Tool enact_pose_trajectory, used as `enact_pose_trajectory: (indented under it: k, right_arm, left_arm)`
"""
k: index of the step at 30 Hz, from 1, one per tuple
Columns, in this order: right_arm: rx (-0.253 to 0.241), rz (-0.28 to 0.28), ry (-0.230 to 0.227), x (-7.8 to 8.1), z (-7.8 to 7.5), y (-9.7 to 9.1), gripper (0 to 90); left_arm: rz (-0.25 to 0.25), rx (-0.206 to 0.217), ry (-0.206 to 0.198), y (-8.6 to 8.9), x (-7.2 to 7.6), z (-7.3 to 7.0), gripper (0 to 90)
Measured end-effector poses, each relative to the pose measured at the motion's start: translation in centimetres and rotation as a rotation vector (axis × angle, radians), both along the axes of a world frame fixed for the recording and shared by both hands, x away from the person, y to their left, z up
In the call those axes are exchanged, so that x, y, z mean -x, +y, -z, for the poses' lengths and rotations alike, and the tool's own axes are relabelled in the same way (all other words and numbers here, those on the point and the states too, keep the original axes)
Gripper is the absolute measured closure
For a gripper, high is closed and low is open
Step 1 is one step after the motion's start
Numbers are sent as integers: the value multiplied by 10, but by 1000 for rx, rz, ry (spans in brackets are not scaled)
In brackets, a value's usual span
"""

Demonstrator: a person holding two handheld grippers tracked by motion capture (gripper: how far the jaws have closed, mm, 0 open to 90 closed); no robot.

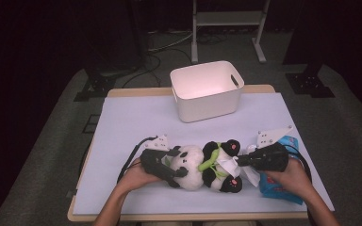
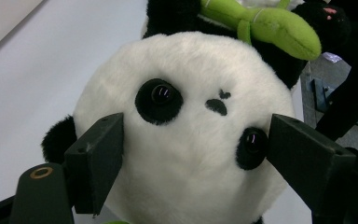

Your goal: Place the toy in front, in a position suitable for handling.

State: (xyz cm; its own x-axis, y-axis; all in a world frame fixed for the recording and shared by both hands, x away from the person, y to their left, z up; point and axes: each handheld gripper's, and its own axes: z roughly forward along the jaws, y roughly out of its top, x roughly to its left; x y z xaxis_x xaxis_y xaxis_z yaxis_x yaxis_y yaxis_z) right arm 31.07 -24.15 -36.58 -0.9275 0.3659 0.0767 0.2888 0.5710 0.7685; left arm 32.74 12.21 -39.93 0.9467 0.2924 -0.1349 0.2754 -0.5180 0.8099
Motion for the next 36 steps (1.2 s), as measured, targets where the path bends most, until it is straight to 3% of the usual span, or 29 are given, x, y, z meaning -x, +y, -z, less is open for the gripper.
enact_pose_trajectory:
  k: [21,31,36]
  right_arm:
    - [-14,-82,-56,-31,-40,66,845]
    - [21,-121,2,-46,-27,95,843]
    - [33,-124,23,-46,-21,93,842]
  left_arm:
    - [7,5,-8,0,5,-1,194]
    - [9,7,-15,1,7,-1,193]
    - [12,9,-15,3,6,-1,195]
